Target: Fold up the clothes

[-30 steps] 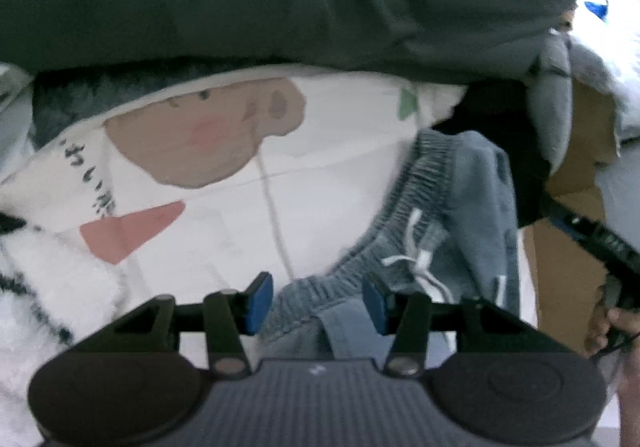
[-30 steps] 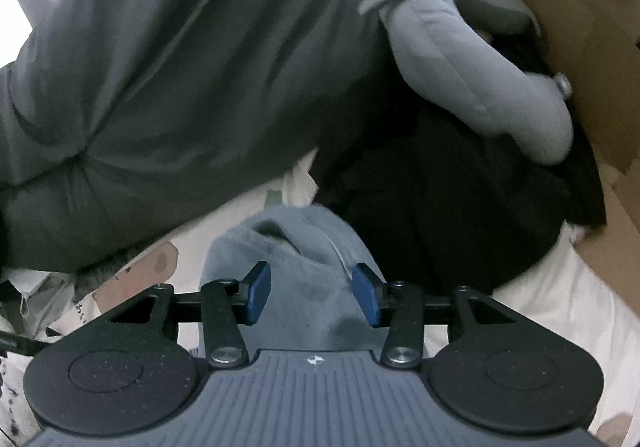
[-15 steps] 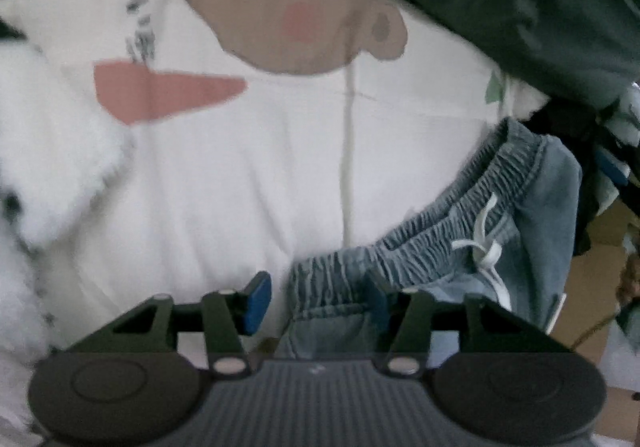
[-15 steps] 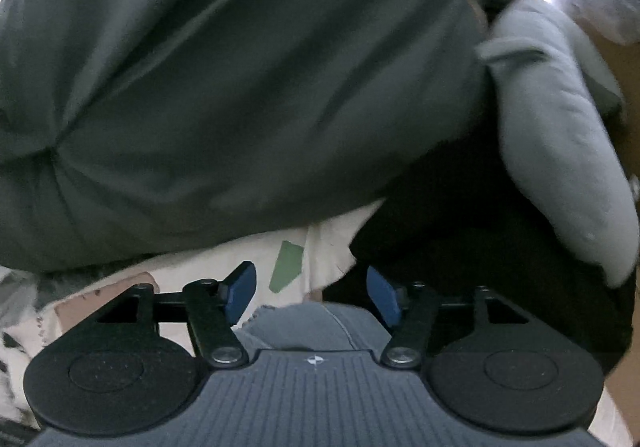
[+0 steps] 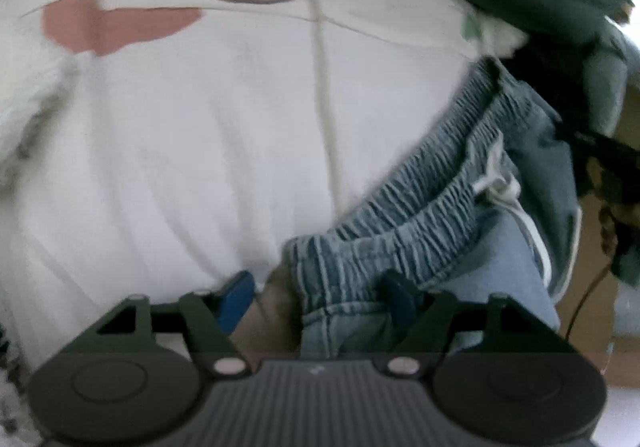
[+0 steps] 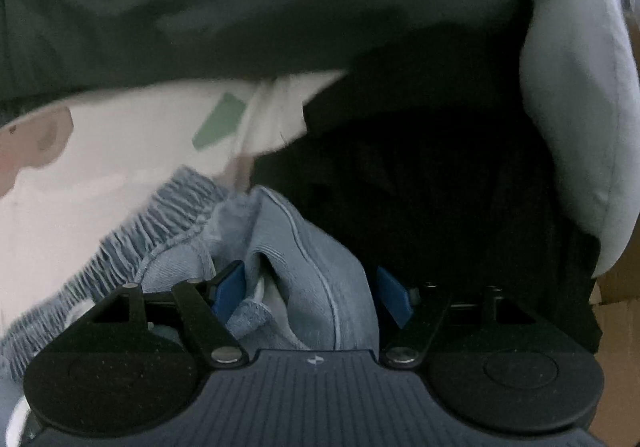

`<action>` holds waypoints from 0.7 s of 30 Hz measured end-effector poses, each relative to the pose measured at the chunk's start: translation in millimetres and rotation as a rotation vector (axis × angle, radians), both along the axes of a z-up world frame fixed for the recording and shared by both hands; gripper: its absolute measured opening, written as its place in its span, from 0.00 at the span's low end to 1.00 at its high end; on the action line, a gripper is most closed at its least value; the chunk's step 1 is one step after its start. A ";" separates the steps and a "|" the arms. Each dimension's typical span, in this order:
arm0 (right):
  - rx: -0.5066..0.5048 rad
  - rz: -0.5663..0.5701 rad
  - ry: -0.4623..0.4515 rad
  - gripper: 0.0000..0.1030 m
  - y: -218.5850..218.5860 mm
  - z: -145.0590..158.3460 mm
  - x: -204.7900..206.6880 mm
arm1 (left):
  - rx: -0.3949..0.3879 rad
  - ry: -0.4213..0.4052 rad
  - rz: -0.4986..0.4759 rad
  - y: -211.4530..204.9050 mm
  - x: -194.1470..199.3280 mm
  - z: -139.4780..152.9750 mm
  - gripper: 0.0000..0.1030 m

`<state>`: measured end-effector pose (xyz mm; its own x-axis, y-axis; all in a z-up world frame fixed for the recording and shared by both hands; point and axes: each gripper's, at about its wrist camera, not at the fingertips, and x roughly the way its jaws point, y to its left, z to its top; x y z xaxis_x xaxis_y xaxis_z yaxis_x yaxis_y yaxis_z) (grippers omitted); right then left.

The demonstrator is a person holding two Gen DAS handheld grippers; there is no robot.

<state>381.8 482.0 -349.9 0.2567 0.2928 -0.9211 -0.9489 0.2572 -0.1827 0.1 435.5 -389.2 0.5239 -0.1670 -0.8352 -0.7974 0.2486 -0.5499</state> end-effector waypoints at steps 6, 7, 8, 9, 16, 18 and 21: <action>-0.014 0.010 0.029 0.75 -2.5 -2.1 -7.3 | 0.065 -0.034 -0.069 -3.8 8.1 15.6 0.24; -0.017 0.011 0.034 0.75 -2.9 -2.4 -8.5 | 0.091 -0.036 -0.064 0.4 5.2 23.3 0.22; -0.019 0.013 0.039 0.74 -3.4 -2.7 -9.7 | 0.117 -0.038 -0.057 4.9 1.0 31.5 0.22; -0.021 0.015 0.044 0.72 -3.8 -3.1 -10.9 | 0.143 -0.041 -0.050 9.4 -3.1 39.7 0.21; -0.027 0.020 0.079 0.48 -6.9 -3.7 -19.2 | 0.362 -0.005 -0.038 42.6 -23.5 101.1 0.18; 0.005 -0.001 0.105 0.50 -10.9 3.2 -19.3 | 0.407 0.021 -0.026 50.4 -27.9 109.3 0.18; 0.072 -0.013 0.129 0.54 -17.5 19.4 -22.7 | 0.424 0.068 -0.022 61.1 -29.9 106.4 0.18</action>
